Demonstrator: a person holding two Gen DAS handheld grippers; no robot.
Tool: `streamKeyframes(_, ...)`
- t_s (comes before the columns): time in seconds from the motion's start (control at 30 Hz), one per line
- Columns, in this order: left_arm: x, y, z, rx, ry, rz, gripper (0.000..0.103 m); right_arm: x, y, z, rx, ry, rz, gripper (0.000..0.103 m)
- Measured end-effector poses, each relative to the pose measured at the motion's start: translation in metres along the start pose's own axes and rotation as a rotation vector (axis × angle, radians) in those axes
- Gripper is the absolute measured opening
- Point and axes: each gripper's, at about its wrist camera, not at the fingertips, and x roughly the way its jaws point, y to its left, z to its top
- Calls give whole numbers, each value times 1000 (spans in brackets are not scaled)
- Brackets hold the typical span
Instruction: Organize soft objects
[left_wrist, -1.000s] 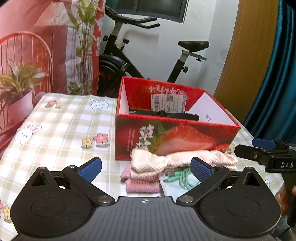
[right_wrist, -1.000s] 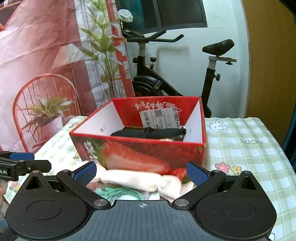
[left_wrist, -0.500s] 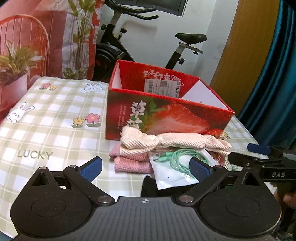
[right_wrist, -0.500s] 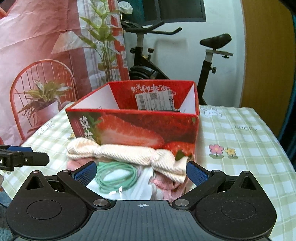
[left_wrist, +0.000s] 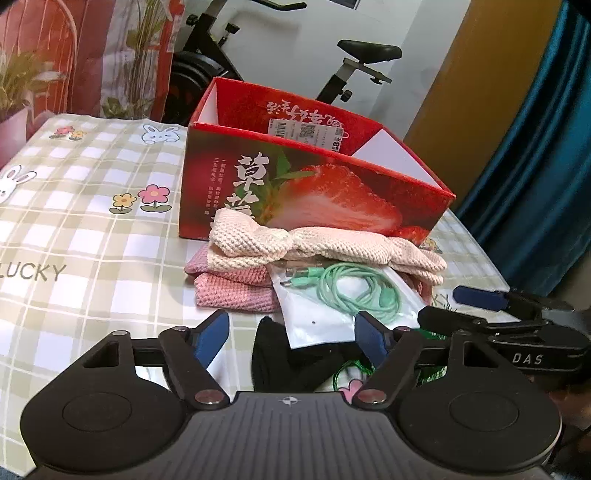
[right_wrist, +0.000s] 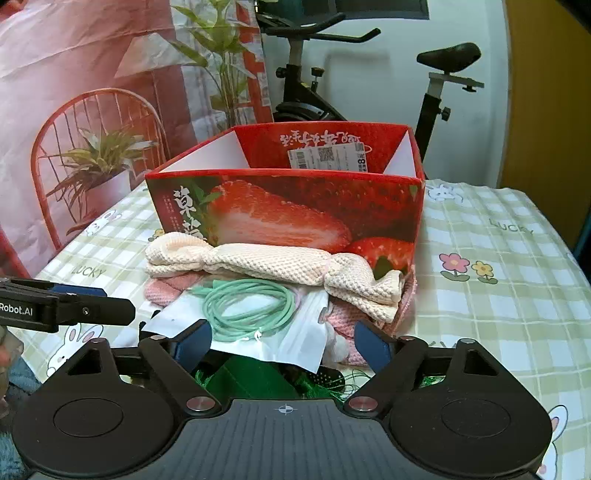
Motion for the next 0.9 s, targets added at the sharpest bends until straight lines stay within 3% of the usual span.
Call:
streamKeyframes(0.13,20,2,13,-17,41,-20,60,15,-5,7,22,31,26,72)
streamKeyframes(0.5,80,2,32,-54,153,-70,60,59,-22,18,87,125,79,68)
streamKeyframes(0.9,105,5,34,-83,173,-99,62,78,-27,20,148,155,120,69)
